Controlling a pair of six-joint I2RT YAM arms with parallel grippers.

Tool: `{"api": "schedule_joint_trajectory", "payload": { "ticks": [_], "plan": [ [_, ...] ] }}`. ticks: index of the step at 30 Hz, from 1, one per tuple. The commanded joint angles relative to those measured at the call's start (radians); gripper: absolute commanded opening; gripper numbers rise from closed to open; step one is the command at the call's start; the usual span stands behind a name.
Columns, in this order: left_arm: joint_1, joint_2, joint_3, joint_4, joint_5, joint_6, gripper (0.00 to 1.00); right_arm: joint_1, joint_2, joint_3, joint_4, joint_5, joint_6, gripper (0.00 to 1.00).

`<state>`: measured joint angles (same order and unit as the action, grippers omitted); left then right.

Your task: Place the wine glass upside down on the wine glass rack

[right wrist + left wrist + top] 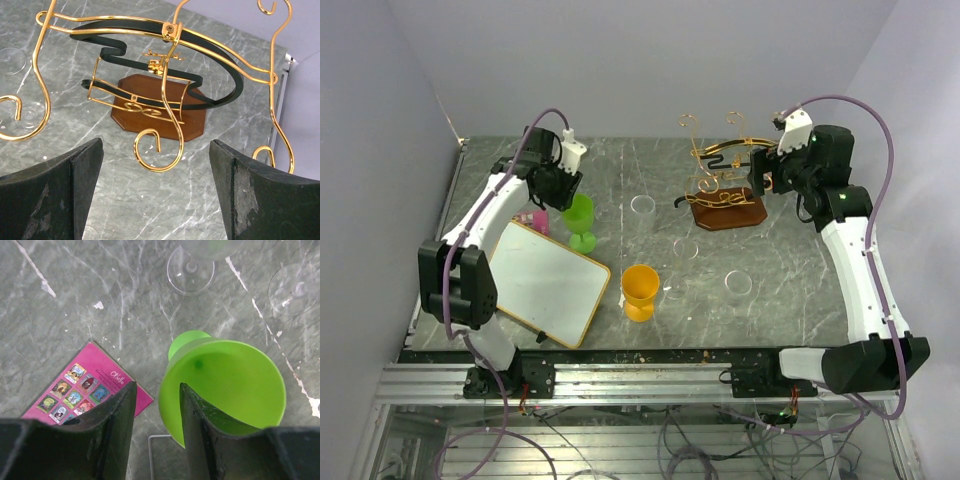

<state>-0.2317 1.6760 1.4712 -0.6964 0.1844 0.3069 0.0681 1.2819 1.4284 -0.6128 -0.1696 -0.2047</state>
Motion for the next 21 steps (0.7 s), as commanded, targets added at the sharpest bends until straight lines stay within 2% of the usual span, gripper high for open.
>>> {"api": "schedule_joint_trajectory", "payload": {
  "ticks": [1, 6, 11, 17, 21],
  "plan": [
    [-0.019, 0.03, 0.041, -0.06, -0.015, 0.02, 0.48, -0.018, -0.005, -0.008, -0.013, -0.042, -0.008, 0.87],
    [-0.024, 0.049, 0.07, -0.067, -0.012, 0.012, 0.3, -0.021, 0.01, -0.004, -0.011, -0.05, -0.012, 0.87],
    [-0.026, 0.054, 0.104, -0.106, -0.013, 0.002, 0.09, -0.023, 0.022, -0.007, -0.015, -0.081, -0.012, 0.87],
    [-0.025, -0.013, 0.162, -0.136, -0.062, 0.001, 0.07, -0.033, 0.013, 0.013, -0.025, -0.083, -0.034, 0.87],
    [-0.024, -0.112, 0.199, -0.111, -0.049, -0.01, 0.07, -0.139, 0.019, 0.058, -0.051, -0.193, -0.017, 0.88]
  ]
}}
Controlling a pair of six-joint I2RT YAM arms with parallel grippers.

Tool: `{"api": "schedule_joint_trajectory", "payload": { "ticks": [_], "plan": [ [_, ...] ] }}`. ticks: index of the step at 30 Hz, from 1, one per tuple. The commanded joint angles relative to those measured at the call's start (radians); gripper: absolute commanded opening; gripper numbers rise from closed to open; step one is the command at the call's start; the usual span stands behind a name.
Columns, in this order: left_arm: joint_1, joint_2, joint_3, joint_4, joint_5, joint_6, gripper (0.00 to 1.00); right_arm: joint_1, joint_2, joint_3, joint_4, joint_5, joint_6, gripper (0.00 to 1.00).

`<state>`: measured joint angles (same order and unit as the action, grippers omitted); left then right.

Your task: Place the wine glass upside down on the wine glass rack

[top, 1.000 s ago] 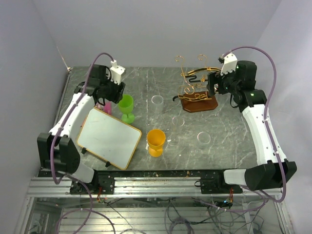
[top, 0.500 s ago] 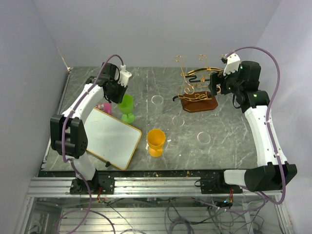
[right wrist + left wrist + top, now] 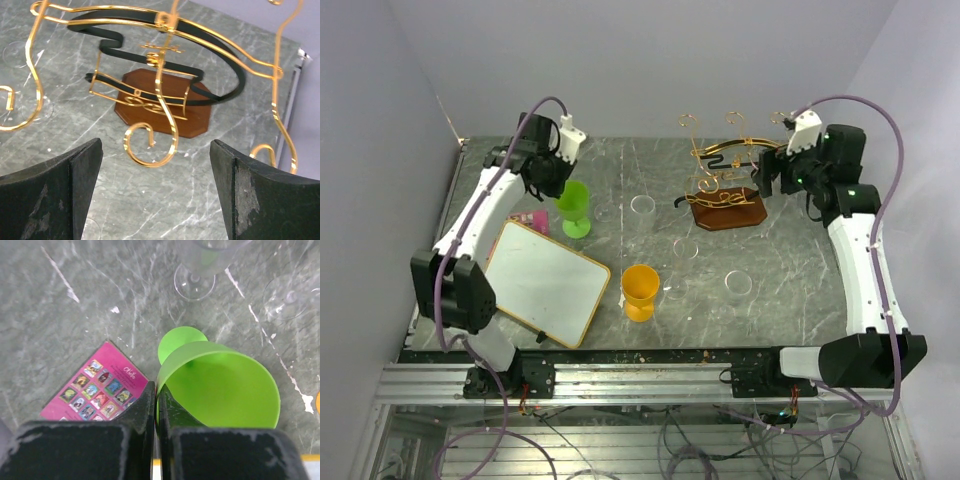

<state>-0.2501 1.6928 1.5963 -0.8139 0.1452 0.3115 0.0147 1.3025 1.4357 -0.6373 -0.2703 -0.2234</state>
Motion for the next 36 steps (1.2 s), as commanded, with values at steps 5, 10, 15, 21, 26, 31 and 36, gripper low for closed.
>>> {"api": "schedule_joint_trajectory", "payload": {
  "ticks": [5, 10, 15, 21, 26, 31, 36],
  "plan": [
    [-0.006, -0.255, 0.079, 0.049, 0.003, -0.043, 0.07, -0.105, 0.006, 0.093, -0.067, -0.17, -0.054, 0.88],
    [-0.006, -0.354, 0.105, 0.094, 0.052, -0.099, 0.07, -0.104, 0.035, 0.162, -0.097, -0.27, -0.081, 0.88],
    [-0.006, -0.417, 0.162, 0.16, 0.107, -0.161, 0.07, -0.078, 0.062, 0.214, -0.085, -0.336, -0.102, 0.88],
    [-0.006, -0.428, 0.222, 0.218, 0.224, -0.205, 0.07, 0.019, 0.068, 0.25, -0.02, -0.33, -0.084, 0.88],
    [-0.006, -0.366, 0.281, 0.313, 0.415, -0.37, 0.07, 0.152, 0.091, 0.26, 0.093, -0.384, 0.017, 0.87],
    [-0.006, -0.314, 0.29, 0.445, 0.506, -0.541, 0.07, 0.24, 0.154, 0.307, 0.176, -0.428, 0.168, 0.84],
    [-0.006, -0.297, 0.256, 0.508, 0.532, -0.608, 0.07, 0.285, 0.206, 0.324, 0.28, -0.514, 0.343, 0.79]
  ]
}}
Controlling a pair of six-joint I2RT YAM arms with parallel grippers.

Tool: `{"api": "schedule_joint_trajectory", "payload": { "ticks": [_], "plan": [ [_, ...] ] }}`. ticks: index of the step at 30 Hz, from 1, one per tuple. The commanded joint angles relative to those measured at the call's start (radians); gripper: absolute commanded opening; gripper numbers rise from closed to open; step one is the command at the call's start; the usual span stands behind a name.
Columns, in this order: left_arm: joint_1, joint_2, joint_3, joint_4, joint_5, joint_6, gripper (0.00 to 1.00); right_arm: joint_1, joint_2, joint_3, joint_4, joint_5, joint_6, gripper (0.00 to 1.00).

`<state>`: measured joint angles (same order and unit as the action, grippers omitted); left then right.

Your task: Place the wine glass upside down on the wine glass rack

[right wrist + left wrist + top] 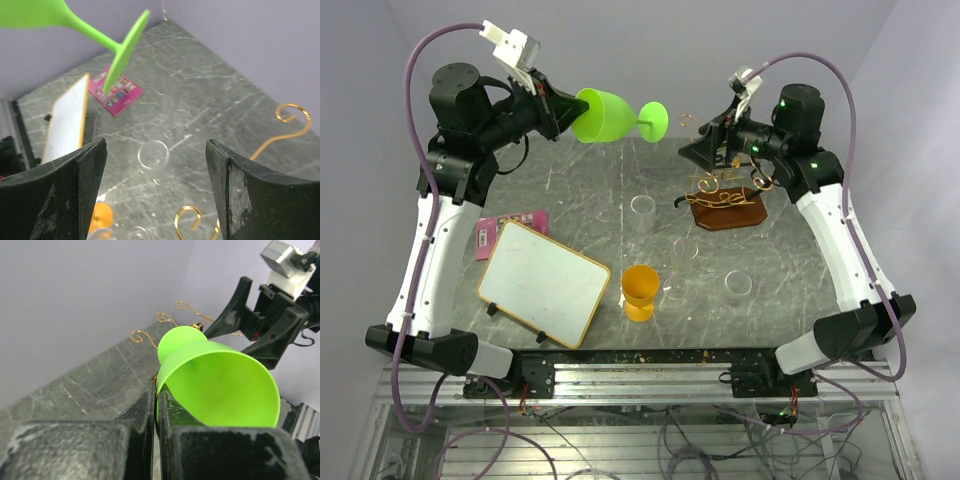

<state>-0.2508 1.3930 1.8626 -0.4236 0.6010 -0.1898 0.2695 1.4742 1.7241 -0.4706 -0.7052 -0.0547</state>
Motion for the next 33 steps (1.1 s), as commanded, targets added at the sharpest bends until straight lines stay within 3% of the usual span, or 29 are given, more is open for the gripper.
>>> {"api": "schedule_joint_trajectory", "payload": {
  "ticks": [1, 7, 16, 25, 33],
  "plan": [
    [-0.006, 0.003, -0.016, 0.121, 0.072, -0.107, 0.07, 0.043, 0.042, 0.043, 0.12, -0.081, 0.19, 0.79],
    [-0.006, 0.004, -0.03, 0.129, 0.076, -0.102, 0.07, 0.1, 0.105, 0.096, 0.13, -0.049, 0.222, 0.74],
    [-0.006, -0.005, -0.051, 0.121, 0.054, -0.065, 0.07, 0.109, 0.139, 0.134, 0.145, -0.027, 0.292, 0.41],
    [-0.007, -0.002, -0.066, 0.13, 0.065, -0.051, 0.07, 0.112, 0.164, 0.154, 0.153, 0.0, 0.345, 0.3],
    [-0.01, 0.003, -0.074, 0.131, 0.056, -0.036, 0.07, 0.117, 0.176, 0.149, 0.144, 0.061, 0.366, 0.13]
  ]
}}
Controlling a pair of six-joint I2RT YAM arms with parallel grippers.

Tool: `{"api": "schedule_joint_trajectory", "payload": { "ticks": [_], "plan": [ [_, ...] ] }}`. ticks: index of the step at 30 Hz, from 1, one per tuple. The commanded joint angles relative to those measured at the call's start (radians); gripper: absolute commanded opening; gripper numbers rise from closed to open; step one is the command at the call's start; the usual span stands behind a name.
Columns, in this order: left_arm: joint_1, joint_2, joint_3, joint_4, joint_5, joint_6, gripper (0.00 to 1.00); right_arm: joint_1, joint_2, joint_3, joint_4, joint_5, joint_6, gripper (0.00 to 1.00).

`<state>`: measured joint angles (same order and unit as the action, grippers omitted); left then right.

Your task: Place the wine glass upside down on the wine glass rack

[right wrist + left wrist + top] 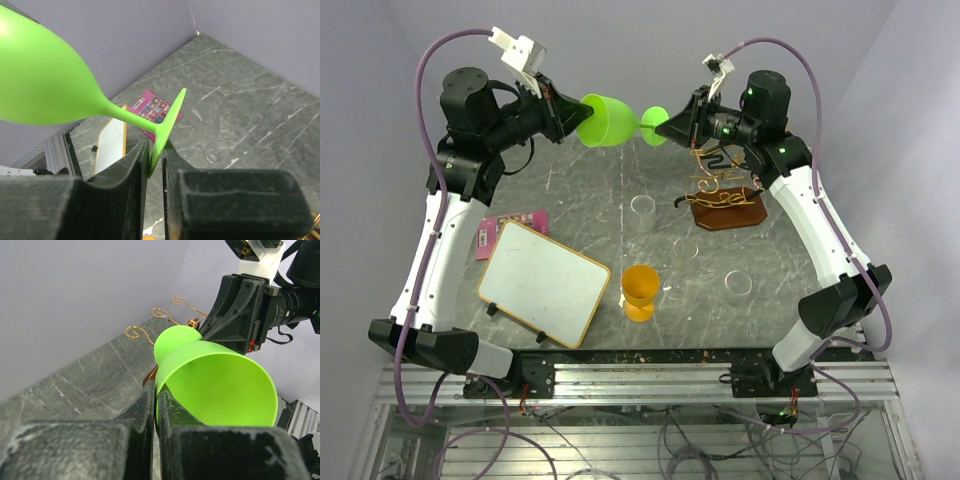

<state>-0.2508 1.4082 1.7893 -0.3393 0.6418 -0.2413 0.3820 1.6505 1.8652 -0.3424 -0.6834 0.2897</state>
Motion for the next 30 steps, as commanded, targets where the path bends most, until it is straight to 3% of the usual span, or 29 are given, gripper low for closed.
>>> {"api": "schedule_joint_trajectory", "payload": {
  "ticks": [1, 5, 7, 14, 19, 24, 30],
  "plan": [
    [-0.011, -0.012, -0.003, 0.045, 0.015, 0.021, 0.07, 0.006, -0.001, 0.004, 0.018, 0.043, 0.025, 0.12],
    [-0.02, -0.015, -0.011, 0.034, -0.001, 0.049, 0.08, 0.006, -0.001, 0.003, 0.012, 0.062, 0.029, 0.0],
    [-0.023, -0.016, -0.013, 0.026, -0.01, 0.066, 0.12, 0.006, -0.005, 0.009, -0.003, 0.095, 0.015, 0.0],
    [-0.024, -0.029, -0.045, 0.026, 0.03, 0.08, 0.51, -0.004, -0.023, 0.038, -0.054, 0.199, -0.052, 0.0],
    [-0.024, -0.066, -0.07, -0.031, -0.03, 0.152, 0.76, -0.046, -0.05, 0.022, -0.067, 0.281, -0.105, 0.0],
    [-0.024, -0.109, -0.078, -0.117, -0.147, 0.264, 0.89, -0.14, -0.09, 0.02, -0.084, 0.409, -0.189, 0.0],
    [-0.024, -0.134, -0.094, -0.197, -0.223, 0.382, 0.98, -0.193, -0.112, 0.038, -0.097, 0.657, -0.351, 0.0]
  ]
}}
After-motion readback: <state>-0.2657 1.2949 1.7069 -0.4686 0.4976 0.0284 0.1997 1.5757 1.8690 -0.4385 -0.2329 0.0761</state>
